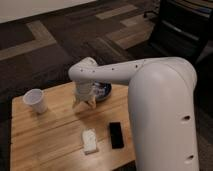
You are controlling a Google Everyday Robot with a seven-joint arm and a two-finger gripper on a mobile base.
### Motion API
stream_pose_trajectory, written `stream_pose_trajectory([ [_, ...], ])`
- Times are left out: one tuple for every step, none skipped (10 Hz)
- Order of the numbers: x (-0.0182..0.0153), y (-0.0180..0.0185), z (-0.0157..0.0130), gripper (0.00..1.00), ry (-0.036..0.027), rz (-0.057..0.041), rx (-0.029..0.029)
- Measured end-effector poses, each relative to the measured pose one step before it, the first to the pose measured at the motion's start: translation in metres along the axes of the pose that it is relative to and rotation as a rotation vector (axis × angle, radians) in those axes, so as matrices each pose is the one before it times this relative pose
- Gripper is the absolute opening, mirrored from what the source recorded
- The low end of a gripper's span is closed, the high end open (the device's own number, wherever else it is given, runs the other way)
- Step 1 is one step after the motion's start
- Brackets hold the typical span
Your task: Push the ceramic bowl across the table
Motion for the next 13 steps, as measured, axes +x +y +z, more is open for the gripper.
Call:
stream_pose_trajectory([
  [-0.0024, -0.00295, 0.00144, 0.65, -0.00541, -0.00394, 0.00667],
  [-0.00267, -0.00545, 0.00135, 0.65, -0.00979, -0.01255, 0.01358],
  [-0.00016, -0.00353, 0.00017, 0.65, -0.00444, -0.0105, 0.00792],
  [0.00181, -0.00391, 0.00084, 0.65, -0.00154, -0.00958, 0.0068],
  [0.00284, -0.00725, 0.00203, 0.65, -0.00252, -0.00406, 0.00357],
  [0.0003, -0.006, 0.00093, 0.65, -0.0062, -0.00128, -0.0034],
  [-0.00028, -0.01331, 0.00049, 0.65, -0.00884, 0.00299, -0.01041],
  [0.00001, -0.00851, -0.00043, 0.65, -0.00243, 0.00513, -0.00661],
  [-0.00007, -0.01042, -0.00075, 0.65, -0.00106, 0.00105, -0.00418],
  [-0.00096, -0.00823, -0.00077, 0.65, 0.00108, -0.01028, -0.00045],
  [-0.00106, -0.00641, -0.00012, 0.65, 0.00424, -0.01288, 0.00223],
  [-0.00029, -0.00593, 0.00197, 0.65, 0.01163, -0.02262, 0.00165],
  [0.00042, -0.00223, 0.00346, 0.65, 0.01179, -0.01583, -0.0025],
])
